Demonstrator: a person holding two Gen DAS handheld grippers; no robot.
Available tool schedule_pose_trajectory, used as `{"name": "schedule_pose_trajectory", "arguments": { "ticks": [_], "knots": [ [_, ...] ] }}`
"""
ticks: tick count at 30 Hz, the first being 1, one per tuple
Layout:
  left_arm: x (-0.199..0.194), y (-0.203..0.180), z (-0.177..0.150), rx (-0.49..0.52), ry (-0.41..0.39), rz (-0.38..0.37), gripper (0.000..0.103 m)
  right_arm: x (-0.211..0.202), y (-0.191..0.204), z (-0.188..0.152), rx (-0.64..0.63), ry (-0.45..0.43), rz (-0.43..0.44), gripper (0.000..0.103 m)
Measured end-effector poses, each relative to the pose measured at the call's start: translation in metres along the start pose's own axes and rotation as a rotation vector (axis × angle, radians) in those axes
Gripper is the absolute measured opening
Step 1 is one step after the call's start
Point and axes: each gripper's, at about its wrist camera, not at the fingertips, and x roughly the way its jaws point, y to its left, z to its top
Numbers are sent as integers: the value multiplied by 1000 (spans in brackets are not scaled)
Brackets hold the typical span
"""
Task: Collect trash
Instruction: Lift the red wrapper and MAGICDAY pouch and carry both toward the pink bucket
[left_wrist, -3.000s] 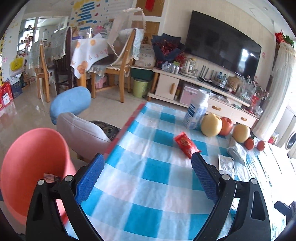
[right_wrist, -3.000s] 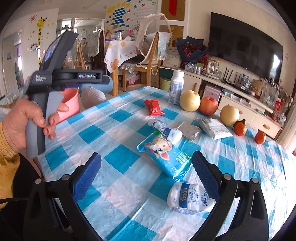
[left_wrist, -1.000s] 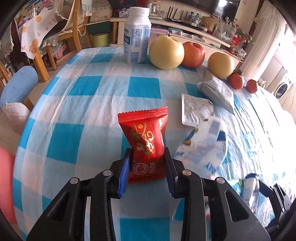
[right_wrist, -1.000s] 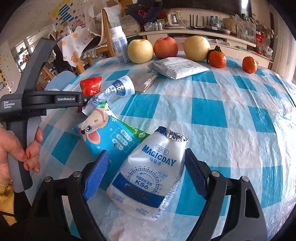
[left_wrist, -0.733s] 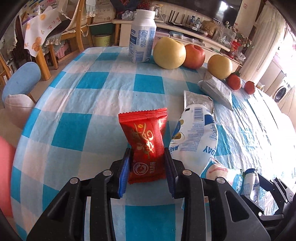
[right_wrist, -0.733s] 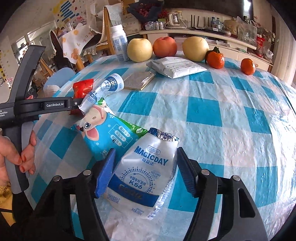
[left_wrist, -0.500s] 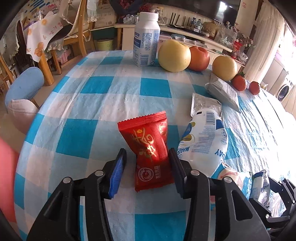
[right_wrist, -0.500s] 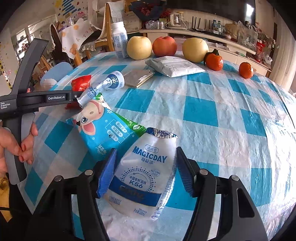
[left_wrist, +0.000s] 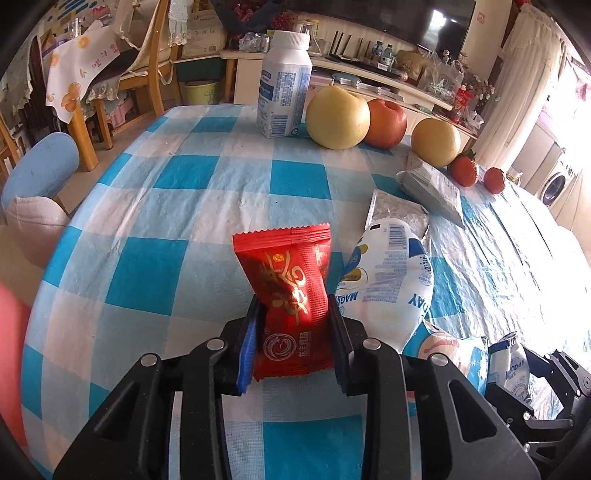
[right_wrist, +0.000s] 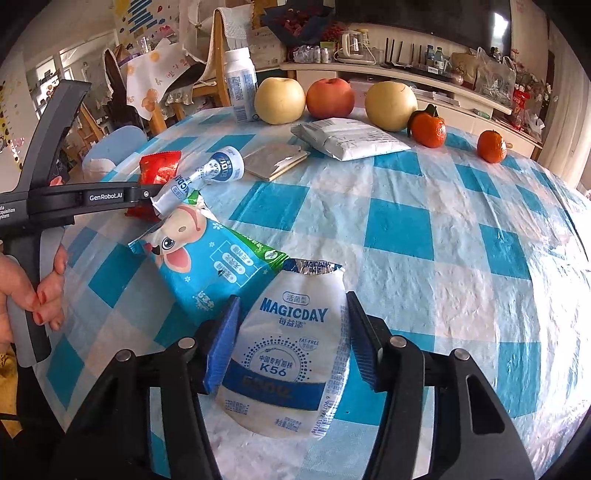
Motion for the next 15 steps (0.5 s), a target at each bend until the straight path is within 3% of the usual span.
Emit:
{"name": "schedule_pose_trajectory", "arguments": {
  "ticks": [5, 10, 15],
  "knots": [
    [-14, 12, 1, -39, -21, -24, 35, -7, 3, 4, 1, -40, 16, 57],
    [-30, 19, 2, -52, -50, -41, 35, -16, 5, 10, 38, -94, 110, 57],
    [-44, 26, 1, -60, -68, -49, 35, -23, 18, 17, 26, -121, 122, 57]
  ]
}}
